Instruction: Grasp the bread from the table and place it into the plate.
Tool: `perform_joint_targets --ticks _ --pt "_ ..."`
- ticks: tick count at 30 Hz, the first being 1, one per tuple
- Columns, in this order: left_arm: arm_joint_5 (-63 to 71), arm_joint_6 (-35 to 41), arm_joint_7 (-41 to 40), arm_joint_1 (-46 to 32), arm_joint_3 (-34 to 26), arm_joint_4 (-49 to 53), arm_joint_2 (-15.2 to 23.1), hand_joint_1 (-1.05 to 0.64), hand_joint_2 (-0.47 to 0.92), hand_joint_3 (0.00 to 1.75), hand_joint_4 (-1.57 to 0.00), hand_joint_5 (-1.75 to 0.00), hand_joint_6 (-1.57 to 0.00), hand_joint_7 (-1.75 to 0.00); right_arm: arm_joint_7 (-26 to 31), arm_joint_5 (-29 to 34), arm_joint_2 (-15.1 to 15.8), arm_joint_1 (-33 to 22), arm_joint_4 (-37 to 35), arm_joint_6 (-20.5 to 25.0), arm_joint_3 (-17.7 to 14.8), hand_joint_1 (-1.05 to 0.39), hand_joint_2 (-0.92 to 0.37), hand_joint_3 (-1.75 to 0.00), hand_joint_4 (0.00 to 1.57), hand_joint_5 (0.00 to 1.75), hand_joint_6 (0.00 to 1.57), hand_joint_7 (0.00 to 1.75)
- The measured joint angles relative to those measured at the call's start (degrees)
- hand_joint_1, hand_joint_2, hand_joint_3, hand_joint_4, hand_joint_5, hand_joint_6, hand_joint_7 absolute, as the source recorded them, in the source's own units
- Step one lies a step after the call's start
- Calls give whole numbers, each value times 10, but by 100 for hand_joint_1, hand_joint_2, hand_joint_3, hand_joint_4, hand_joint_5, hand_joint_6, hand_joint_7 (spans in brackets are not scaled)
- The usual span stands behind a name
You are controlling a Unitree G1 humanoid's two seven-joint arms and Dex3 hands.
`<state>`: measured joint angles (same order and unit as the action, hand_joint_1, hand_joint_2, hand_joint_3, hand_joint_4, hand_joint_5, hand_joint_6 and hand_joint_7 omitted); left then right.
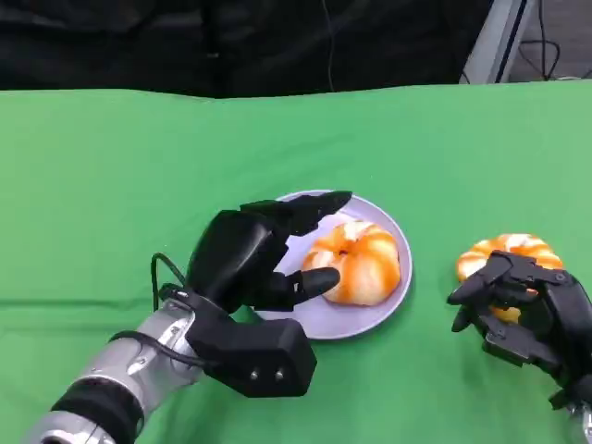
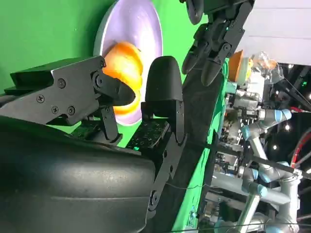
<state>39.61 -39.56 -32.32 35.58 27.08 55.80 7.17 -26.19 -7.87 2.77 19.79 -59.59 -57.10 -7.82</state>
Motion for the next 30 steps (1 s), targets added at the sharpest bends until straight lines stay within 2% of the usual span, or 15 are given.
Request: perform_joint_targets --ticks 13,21,30 --pt "-37 -31 0 -27 -30 -17 2 -86 92 70 -63 -1 -45 0 5 5 0 0 -1 -5 0 6 -83 -65 84 139 91 98" --pt "-107 -86 20 -71 -85 -29 4 -85 92 67 -67 -2 -46 -1 6 5 0 1 -7 -6 0 7 -83 -66 84 139 90 98" --pt "-129 -104 40 -97 -115 -68 11 -82 92 65 -66 -1 -47 -1 6 5 0 1 -8 -6 0 7 -82 -67 84 140 90 98"
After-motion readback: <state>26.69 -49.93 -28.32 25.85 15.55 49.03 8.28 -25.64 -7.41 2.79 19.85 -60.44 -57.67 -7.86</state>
